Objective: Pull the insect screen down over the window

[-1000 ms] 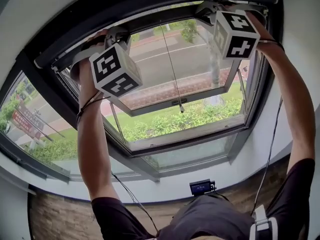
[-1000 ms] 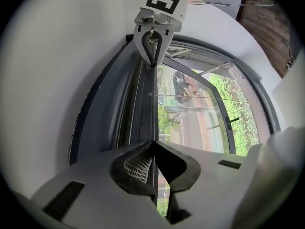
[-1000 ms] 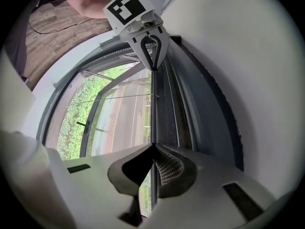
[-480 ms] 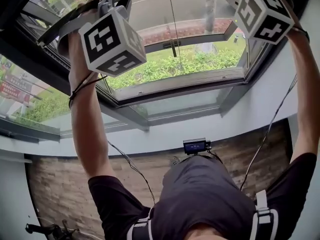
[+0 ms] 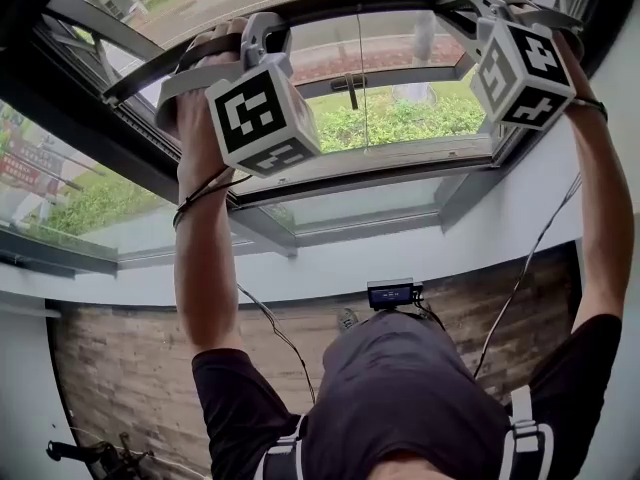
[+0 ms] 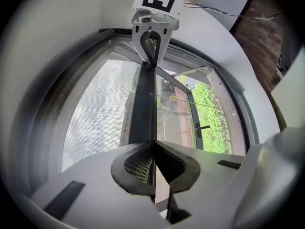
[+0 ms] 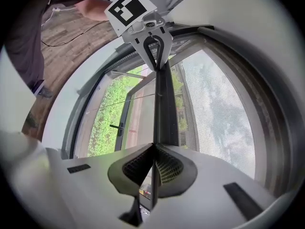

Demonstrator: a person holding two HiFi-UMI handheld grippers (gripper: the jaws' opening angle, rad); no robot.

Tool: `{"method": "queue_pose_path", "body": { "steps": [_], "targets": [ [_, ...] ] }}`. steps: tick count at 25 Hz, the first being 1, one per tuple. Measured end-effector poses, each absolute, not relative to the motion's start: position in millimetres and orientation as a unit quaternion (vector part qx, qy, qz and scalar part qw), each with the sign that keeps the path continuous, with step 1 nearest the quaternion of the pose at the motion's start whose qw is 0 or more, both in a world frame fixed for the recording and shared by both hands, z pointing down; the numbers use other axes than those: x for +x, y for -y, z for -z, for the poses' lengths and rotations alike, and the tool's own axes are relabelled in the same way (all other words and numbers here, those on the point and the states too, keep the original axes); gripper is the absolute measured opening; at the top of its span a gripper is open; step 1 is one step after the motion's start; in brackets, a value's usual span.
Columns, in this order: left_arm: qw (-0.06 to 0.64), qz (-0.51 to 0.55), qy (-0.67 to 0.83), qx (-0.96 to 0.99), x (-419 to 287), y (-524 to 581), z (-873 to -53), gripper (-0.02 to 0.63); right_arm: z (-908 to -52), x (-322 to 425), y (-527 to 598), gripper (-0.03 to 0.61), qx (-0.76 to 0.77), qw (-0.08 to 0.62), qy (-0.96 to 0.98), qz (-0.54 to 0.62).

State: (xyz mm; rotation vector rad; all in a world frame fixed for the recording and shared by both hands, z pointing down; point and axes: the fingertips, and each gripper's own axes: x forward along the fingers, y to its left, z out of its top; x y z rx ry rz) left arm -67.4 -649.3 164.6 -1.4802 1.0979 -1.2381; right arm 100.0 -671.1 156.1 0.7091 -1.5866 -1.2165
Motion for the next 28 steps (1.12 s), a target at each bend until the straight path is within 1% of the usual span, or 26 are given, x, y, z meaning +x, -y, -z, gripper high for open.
{"method": "queue_pose_path", "body": {
  "steps": [7,14,28],
  "targets": [
    [0.434,0.517,-0.429,-0.601,-66.3,652.5,-192.5,0.02,-184.6,102.5,673.9,0.022,0.289,0.501,0.651,0.492],
    [0.393,0.543,-0.39,-0.631,-65.8,654.7,-249.6,0.02,-242.5,104.0,676.7,0.023,0.256,0.525,0.67,0.458],
    [0.34,0.572,-0.352,-0.658,-64.8,658.2,-331.5,0.02,-323.2,102.2,679.9,0.023,0.212,0.547,0.693,0.419]
  ]
}}
